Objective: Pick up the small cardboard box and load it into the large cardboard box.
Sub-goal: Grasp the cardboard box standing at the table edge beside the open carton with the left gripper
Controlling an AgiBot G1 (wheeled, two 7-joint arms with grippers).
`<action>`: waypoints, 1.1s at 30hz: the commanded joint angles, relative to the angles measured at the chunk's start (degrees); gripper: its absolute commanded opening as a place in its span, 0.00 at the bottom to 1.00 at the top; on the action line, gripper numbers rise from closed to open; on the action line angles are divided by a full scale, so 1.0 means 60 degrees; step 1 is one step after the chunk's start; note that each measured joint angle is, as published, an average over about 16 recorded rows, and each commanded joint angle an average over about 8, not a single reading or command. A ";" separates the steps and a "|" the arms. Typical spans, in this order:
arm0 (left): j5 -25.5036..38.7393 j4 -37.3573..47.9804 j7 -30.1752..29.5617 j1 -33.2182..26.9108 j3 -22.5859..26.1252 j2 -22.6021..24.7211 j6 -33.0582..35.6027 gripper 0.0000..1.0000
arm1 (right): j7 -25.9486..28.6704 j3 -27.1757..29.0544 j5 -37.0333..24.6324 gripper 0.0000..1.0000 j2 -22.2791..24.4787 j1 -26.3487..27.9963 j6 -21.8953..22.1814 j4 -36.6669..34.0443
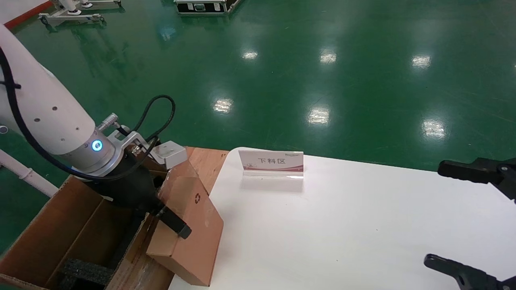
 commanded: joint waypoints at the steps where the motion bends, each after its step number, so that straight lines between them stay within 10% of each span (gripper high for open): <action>1: 0.0127 0.0001 -0.0035 0.0064 0.0059 -0.0001 -0.0068 1.00 | -0.0001 -0.0001 0.0001 1.00 0.0001 0.0000 0.0001 0.0000; 7: 0.0335 -0.0004 -0.0035 0.0143 0.0140 0.0001 -0.0210 1.00 | -0.0002 -0.0003 0.0003 1.00 0.0002 -0.0001 0.0003 -0.0001; 8: 0.0347 -0.0004 -0.0030 0.0151 0.0148 -0.0003 -0.0225 1.00 | -0.0002 -0.0003 0.0003 0.88 0.0002 -0.0001 0.0003 -0.0002; 15: 0.0373 -0.0006 -0.0023 0.0171 0.0162 -0.0011 -0.0254 0.14 | -0.0003 -0.0003 0.0005 0.00 0.0003 -0.0002 0.0005 -0.0002; 17: 0.0367 -0.0005 -0.0025 0.0167 0.0157 -0.0009 -0.0245 0.00 | -0.0003 -0.0003 0.0005 0.00 0.0003 -0.0002 0.0005 -0.0002; 33: 0.0326 -0.0002 -0.0035 0.0142 0.0128 0.0002 -0.0199 0.00 | -0.0002 -0.0004 0.0005 0.00 0.0003 -0.0002 0.0005 -0.0002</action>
